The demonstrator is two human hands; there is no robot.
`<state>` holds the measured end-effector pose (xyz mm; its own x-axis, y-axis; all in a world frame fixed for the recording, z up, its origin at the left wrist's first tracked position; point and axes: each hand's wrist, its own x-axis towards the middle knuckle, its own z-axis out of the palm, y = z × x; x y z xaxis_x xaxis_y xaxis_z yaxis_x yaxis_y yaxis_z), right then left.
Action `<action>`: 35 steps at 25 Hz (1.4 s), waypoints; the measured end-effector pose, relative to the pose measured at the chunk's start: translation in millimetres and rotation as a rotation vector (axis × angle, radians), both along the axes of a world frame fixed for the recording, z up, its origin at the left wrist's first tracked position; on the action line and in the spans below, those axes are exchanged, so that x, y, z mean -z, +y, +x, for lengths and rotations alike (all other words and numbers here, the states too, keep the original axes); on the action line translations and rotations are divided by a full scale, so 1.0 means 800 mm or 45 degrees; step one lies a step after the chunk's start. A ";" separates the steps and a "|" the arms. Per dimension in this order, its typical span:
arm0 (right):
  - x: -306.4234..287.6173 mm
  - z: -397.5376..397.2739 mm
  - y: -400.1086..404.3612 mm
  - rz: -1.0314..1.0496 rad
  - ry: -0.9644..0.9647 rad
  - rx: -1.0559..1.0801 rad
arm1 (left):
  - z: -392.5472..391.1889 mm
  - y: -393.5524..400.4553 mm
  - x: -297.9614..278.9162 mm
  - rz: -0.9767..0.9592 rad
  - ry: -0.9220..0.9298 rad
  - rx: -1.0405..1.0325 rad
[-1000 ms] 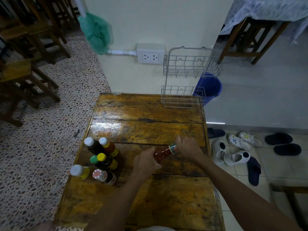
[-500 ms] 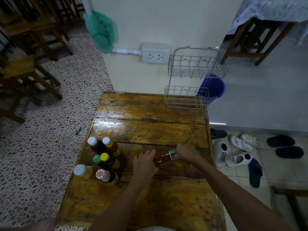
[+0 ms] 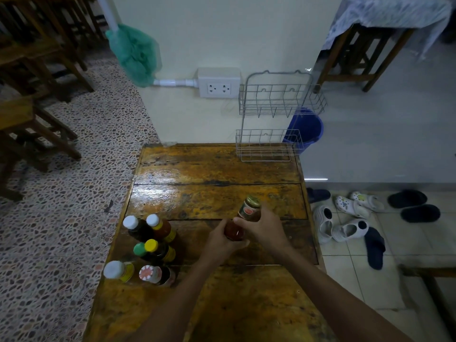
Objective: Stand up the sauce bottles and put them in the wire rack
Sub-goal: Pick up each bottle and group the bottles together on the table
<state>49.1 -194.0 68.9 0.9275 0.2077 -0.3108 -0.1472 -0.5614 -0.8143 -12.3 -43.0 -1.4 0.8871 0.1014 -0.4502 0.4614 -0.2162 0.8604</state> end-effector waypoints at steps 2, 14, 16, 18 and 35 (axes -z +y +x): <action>0.004 -0.007 -0.015 -0.003 0.017 0.034 | 0.005 -0.017 -0.003 -0.049 0.015 0.045; -0.003 0.100 -0.134 -0.117 -0.282 0.017 | 0.155 -0.149 -0.033 0.336 -0.186 0.266; 0.007 0.118 -0.144 -0.128 -0.288 0.030 | 0.170 -0.160 -0.027 0.325 -0.199 0.264; 0.019 0.126 -0.151 -0.150 -0.310 0.005 | 0.176 -0.165 -0.018 0.322 -0.196 0.234; 0.053 0.118 -0.152 -0.304 -0.318 -0.026 | 0.155 -0.173 0.028 0.302 -0.187 0.135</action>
